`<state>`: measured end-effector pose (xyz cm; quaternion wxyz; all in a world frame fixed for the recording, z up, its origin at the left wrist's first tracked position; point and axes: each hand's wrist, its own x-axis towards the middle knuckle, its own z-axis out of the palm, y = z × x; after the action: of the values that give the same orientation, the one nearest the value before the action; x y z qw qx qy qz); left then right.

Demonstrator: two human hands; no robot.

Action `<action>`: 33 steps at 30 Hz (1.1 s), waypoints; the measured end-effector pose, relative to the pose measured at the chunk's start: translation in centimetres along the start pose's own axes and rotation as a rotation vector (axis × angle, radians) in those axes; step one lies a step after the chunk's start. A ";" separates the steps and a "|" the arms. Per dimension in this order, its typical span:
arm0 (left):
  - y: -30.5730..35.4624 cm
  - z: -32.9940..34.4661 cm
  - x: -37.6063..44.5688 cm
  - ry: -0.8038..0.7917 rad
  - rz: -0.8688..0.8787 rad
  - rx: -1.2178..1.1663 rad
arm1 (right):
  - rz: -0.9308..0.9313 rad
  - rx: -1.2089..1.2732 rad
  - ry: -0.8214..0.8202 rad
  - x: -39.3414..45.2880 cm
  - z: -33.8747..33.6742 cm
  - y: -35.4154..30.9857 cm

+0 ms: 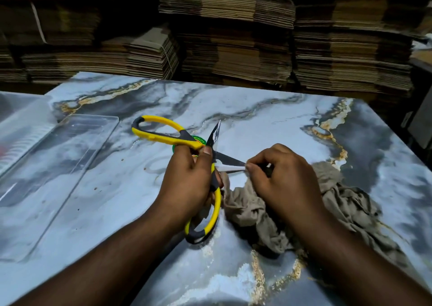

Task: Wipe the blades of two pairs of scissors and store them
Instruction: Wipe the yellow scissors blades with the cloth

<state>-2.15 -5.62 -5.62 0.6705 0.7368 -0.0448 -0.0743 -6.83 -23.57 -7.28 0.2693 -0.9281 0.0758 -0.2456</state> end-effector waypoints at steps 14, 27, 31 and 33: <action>0.1 -0.2 0.3 -0.030 -0.005 -0.047 | -0.116 0.086 -0.006 -0.4 -0.1 -0.1; 0.0 0.5 0.2 0.010 0.030 0.070 | -0.117 0.030 0.001 -0.2 0.8 -0.6; -0.2 0.8 0.2 0.014 0.024 0.091 | -0.018 -0.067 -0.009 0.1 0.7 -0.3; -0.2 0.9 0.2 0.029 0.024 0.114 | -0.067 -0.044 -0.044 0.0 0.8 -0.7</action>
<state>-2.08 -6.50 -5.93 0.6288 0.7743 -0.0483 -0.0527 -6.41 -22.61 -7.48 0.2422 -0.9410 0.0440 -0.2322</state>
